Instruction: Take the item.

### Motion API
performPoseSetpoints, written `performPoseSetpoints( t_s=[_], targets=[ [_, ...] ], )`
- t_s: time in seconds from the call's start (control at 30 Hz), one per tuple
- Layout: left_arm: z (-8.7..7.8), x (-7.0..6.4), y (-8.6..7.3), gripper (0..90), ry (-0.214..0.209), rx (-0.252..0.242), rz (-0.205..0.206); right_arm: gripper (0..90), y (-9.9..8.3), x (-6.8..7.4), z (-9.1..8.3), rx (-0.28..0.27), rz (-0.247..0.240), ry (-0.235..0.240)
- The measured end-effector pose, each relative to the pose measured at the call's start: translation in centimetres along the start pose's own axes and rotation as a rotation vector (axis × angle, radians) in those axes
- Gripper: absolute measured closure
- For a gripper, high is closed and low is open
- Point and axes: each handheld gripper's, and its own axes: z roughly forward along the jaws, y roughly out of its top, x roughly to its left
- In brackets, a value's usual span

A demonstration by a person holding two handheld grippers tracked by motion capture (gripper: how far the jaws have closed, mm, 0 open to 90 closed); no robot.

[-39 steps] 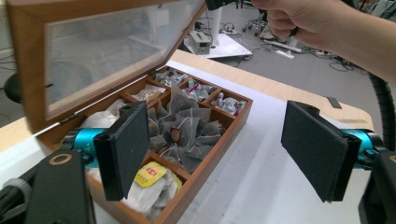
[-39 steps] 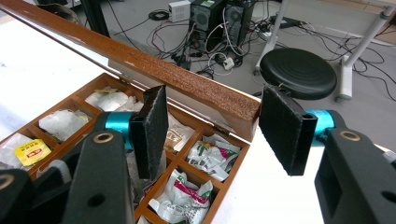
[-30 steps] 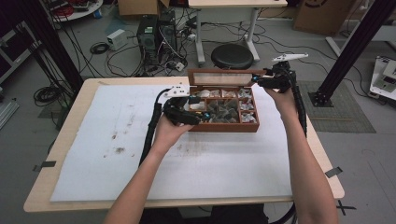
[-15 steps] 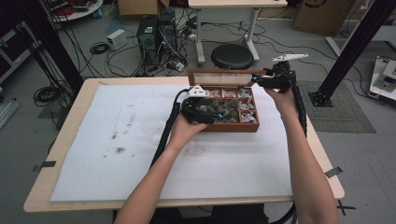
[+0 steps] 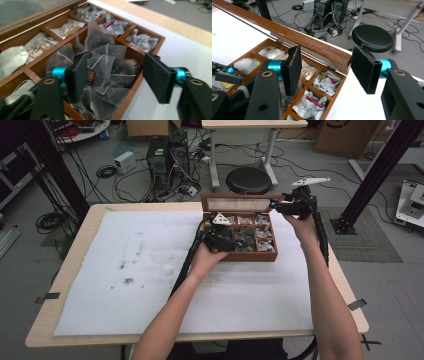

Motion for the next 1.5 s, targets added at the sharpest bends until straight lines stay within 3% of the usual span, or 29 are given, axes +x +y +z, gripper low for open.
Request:
performPoseSetpoints(
  t_s=[0.37,0.6,0.87,1.13,1.33,1.5],
  targets=[
    [2.0,-0.2,0.6,57.1,0.089,0.096,0.007,42.9,0.0,0.0,0.0,0.001,-0.002,0.002],
    [2.5,-0.3,0.7,59.8,0.131,0.128,0.013,42.9,0.0,0.0,0.0,0.003,-0.001,0.004],
    [3.0,-0.1,0.5,61.6,0.152,0.16,0.016,42.9,-0.1,0.0,0.0,0.002,0.001,0.004],
    [3.2,-0.2,0.5,71.8,0.148,0.168,0.016,42.8,-0.1,0.0,0.0,0.001,0.002,0.004],
    [2.8,0.0,0.6,87.0,0.136,0.144,0.008,42.8,-0.1,0.1,0.0,0.002,0.003,0.002],
    [2.8,0.0,0.6,89.3,0.131,0.141,0.004,42.8,-0.1,0.1,-0.1,0.003,0.003,0.001]
  ],
)
